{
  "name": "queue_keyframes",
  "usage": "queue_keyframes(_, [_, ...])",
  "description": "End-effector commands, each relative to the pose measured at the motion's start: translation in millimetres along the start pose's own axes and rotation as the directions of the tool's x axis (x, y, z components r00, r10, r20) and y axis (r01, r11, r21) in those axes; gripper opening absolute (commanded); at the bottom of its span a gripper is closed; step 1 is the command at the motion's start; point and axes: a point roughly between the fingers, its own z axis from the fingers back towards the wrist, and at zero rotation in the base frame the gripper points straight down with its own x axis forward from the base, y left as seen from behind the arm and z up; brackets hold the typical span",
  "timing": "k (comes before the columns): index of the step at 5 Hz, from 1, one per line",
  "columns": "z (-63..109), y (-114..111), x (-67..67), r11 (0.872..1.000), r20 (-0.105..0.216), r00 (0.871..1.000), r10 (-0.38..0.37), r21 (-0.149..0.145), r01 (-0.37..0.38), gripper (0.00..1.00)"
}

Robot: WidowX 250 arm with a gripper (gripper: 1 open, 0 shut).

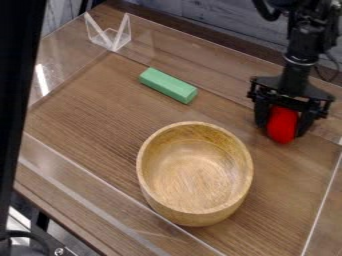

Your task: Move the red fruit to the right side of the table

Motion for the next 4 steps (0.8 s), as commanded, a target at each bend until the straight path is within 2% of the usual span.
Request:
queue_keyframes(1, [18.6,9,5.0,1.000,0.051,0.999,0.007,-0.026,-0.006,0.00])
queue_keyframes(3, [18.9,22,-13.8,0.999,0.060,0.998,0.006,-0.037,-0.004,0.00])
queue_keyframes(4, [15.5,25,-18.9,0.999,0.059,0.998,-0.004,-0.036,0.006,0.00])
